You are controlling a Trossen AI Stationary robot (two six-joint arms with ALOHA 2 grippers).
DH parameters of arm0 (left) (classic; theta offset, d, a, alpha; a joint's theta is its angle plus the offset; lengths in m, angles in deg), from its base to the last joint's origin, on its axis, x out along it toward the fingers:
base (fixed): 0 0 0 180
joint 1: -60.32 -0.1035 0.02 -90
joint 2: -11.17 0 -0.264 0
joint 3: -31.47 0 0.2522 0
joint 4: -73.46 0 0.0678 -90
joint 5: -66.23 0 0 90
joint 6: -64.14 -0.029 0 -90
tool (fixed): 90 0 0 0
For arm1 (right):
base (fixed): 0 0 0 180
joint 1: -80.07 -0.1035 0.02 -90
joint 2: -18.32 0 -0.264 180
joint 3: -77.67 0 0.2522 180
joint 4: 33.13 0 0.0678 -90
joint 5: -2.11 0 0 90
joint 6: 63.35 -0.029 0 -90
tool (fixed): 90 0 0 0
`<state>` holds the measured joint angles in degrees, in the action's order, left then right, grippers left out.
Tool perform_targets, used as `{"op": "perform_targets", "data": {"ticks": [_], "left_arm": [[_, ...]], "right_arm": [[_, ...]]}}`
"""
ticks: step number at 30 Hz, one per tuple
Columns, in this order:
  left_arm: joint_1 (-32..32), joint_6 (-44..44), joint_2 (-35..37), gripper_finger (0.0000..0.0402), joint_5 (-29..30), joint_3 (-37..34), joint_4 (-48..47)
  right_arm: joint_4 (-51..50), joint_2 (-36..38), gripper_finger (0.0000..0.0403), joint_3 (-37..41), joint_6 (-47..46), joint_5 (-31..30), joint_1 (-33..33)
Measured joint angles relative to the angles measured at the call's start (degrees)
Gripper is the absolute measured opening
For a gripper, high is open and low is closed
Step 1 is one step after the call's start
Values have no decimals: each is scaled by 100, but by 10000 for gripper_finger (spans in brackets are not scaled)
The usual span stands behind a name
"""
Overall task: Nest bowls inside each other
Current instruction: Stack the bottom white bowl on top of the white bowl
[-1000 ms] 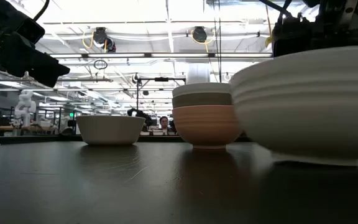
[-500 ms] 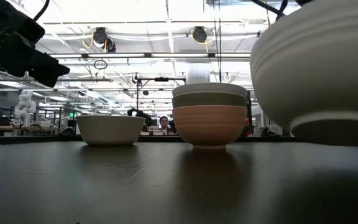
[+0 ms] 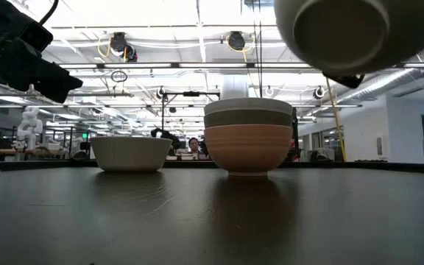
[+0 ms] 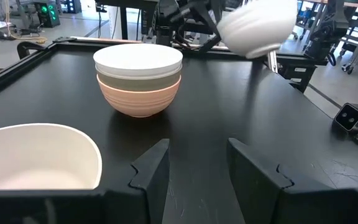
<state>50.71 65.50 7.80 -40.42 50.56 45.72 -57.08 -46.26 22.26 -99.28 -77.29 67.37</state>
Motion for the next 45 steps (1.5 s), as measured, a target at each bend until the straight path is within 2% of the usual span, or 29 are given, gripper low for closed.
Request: {"op": "perform_targets", "data": {"ticks": [6,12,20,33,45], "left_arm": [[0,4,0,159,-1,0,0],[1,4,1,159,1,0,0],[1,28,1,159,1,0,1],[2,44,0,159,1,0,0],[2,74,0,159,-40,0,2]], "right_arm": [[-920,535,1,-38,79,-354,220],[-1997,857,0,-472,369,-896,287],[-2056,1482,0,-515,863,-1219,287],[-1981,2266,0,99,901,-1681,289],[-1776,2873,1,910,703,-1697,293]]}}
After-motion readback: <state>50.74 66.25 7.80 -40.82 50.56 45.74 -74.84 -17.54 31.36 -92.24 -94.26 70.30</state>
